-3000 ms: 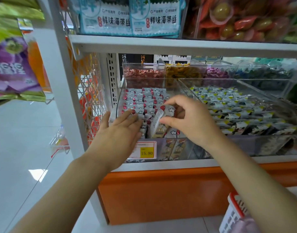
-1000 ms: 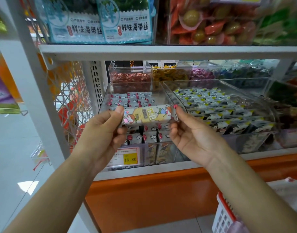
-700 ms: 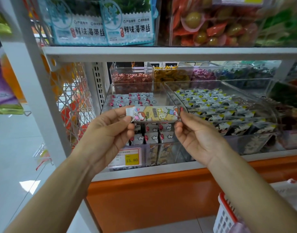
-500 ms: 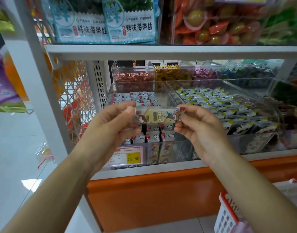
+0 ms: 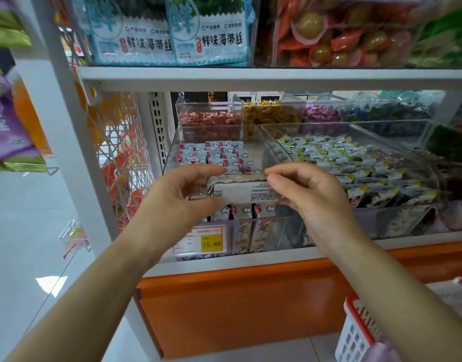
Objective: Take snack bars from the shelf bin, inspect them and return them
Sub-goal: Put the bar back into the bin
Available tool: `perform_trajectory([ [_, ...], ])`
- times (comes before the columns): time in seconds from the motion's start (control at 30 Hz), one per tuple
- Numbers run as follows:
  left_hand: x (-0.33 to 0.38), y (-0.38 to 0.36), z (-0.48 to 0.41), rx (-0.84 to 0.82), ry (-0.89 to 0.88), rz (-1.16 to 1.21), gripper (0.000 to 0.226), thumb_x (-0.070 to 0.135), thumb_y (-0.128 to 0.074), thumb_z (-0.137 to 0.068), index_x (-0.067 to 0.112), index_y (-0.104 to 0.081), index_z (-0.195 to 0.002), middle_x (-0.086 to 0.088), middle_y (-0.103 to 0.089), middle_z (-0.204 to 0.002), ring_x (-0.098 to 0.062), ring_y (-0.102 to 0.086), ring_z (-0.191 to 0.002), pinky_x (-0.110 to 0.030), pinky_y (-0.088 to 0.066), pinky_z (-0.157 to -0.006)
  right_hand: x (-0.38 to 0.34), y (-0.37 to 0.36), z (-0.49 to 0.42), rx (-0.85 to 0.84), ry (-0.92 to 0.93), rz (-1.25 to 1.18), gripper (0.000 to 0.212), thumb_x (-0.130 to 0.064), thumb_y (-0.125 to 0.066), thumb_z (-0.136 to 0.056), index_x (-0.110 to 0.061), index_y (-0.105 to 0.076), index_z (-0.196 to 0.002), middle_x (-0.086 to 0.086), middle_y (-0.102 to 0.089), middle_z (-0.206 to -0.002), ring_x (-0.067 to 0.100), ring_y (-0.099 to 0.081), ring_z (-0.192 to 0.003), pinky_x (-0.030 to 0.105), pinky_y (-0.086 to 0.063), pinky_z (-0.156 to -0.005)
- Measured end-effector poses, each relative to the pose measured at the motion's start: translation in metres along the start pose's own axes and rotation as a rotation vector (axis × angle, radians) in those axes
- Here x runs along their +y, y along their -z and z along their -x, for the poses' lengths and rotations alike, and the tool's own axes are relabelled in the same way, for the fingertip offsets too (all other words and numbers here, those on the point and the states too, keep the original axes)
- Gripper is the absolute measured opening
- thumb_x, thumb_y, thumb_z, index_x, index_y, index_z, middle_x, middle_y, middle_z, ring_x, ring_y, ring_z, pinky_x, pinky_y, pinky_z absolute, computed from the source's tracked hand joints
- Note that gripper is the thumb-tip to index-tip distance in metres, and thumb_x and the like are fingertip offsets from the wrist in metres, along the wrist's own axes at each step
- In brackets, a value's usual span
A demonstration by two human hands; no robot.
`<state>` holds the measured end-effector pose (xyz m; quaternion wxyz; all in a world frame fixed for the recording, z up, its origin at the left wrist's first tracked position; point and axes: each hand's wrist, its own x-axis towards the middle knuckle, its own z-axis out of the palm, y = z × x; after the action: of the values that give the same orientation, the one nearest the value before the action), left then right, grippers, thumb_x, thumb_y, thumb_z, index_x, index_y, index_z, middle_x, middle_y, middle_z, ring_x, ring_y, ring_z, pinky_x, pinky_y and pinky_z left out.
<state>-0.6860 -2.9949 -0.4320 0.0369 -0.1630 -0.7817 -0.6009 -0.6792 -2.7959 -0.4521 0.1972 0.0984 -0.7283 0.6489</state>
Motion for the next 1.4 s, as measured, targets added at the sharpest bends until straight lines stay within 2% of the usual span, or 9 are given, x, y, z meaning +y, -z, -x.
perform_trajectory([
  [0.1,0.002,-0.004,0.001,-0.019,-0.023,-0.011,0.037,0.003,-0.069,-0.078,0.031,-0.066,-0.101,0.016,-0.067,-0.085,-0.002,-0.063,-0.082,-0.016,-0.055,-0.073,-0.001,0.000,0.000,0.041,0.057,0.097,0.011,-0.019,-0.066,-0.084,-0.025,-0.070,-0.076,-0.004,-0.068,-0.074,0.008,-0.064,-0.074,0.019,-0.052,-0.067],
  [0.3,-0.001,-0.008,0.001,-0.035,0.040,-0.022,0.021,0.034,-0.071,-0.072,0.026,-0.067,-0.091,-0.002,-0.067,-0.087,-0.015,-0.065,-0.083,-0.025,-0.056,-0.076,-0.002,-0.002,0.001,0.054,0.148,0.233,0.015,-0.017,-0.063,-0.086,-0.013,-0.067,-0.072,0.002,-0.063,-0.066,0.008,-0.057,-0.064,0.013,-0.043,-0.058],
  [0.37,0.000,-0.007,0.000,-0.026,0.036,-0.024,0.009,0.028,-0.070,-0.076,0.021,-0.069,-0.081,-0.001,-0.069,-0.079,-0.013,-0.066,-0.075,-0.019,-0.055,-0.066,-0.002,-0.002,0.002,0.032,0.165,0.256,0.017,-0.017,-0.062,-0.087,-0.009,-0.066,-0.072,0.008,-0.062,-0.067,0.014,-0.056,-0.065,0.014,-0.041,-0.057],
  [0.47,0.001,-0.003,-0.002,-0.051,0.088,0.057,0.013,0.023,-0.069,-0.076,0.010,-0.071,-0.074,-0.003,-0.071,-0.074,-0.013,-0.068,-0.069,-0.017,-0.054,-0.061,-0.002,-0.002,0.002,0.001,0.148,0.245,0.018,-0.018,-0.061,-0.088,-0.009,-0.066,-0.072,0.009,-0.062,-0.067,0.016,-0.057,-0.065,0.017,-0.042,-0.058],
  [0.63,0.001,0.001,-0.004,-0.013,0.188,0.179,0.019,0.015,-0.068,-0.078,-0.003,-0.069,-0.073,-0.007,-0.071,-0.068,-0.018,-0.069,-0.062,-0.021,-0.054,-0.054,-0.003,-0.006,0.003,-0.061,0.124,0.205,0.013,-0.017,-0.063,-0.087,-0.015,-0.068,-0.075,-0.003,-0.066,-0.071,0.002,-0.059,-0.067,0.012,-0.045,-0.063],
  [0.77,0.000,-0.001,-0.003,0.048,0.177,0.143,0.017,0.015,-0.068,-0.079,0.001,-0.070,-0.070,-0.016,-0.068,-0.077,-0.019,-0.068,-0.063,-0.023,-0.055,-0.052,-0.004,-0.007,0.004,-0.076,0.146,0.208,0.012,-0.016,-0.063,-0.086,-0.013,-0.069,-0.075,-0.006,-0.065,-0.068,0.000,-0.058,-0.065,0.009,-0.042,-0.061],
  [1.03,-0.004,-0.003,-0.001,0.066,-0.016,-0.129,0.016,0.020,-0.065,-0.083,0.024,-0.071,-0.069,0.004,-0.070,-0.073,-0.017,-0.064,-0.070,-0.021,-0.056,-0.060,-0.003,0.003,-0.004,-0.153,0.039,0.277,0.016,-0.020,-0.064,-0.086,-0.022,-0.070,-0.071,-0.003,-0.069,-0.069,0.000,-0.061,-0.064,0.008,-0.044,-0.059],
  [1.2,-0.003,-0.006,-0.001,0.048,-0.101,-0.180,0.012,0.020,-0.064,-0.083,0.024,-0.070,-0.073,0.004,-0.068,-0.073,-0.017,-0.060,-0.066,-0.020,-0.050,-0.059,-0.004,0.014,-0.015,-0.246,-0.066,0.196,0.013,-0.021,-0.066,-0.081,-0.020,-0.069,-0.069,-0.008,-0.066,-0.064,0.002,-0.060,-0.063,0.017,-0.049,-0.061],
  [1.4,-0.002,-0.009,0.000,0.025,-0.143,-0.162,0.013,0.018,-0.063,-0.084,0.024,-0.070,-0.074,0.002,-0.067,-0.073,-0.008,-0.056,-0.059,-0.020,-0.050,-0.057,-0.001,0.021,-0.019,-0.330,-0.214,-0.046,0.018,-0.033,-0.069,-0.059,-0.016,-0.071,-0.064,0.003,-0.066,-0.069,0.022,-0.059,-0.073,0.040,-0.045,-0.072],
])
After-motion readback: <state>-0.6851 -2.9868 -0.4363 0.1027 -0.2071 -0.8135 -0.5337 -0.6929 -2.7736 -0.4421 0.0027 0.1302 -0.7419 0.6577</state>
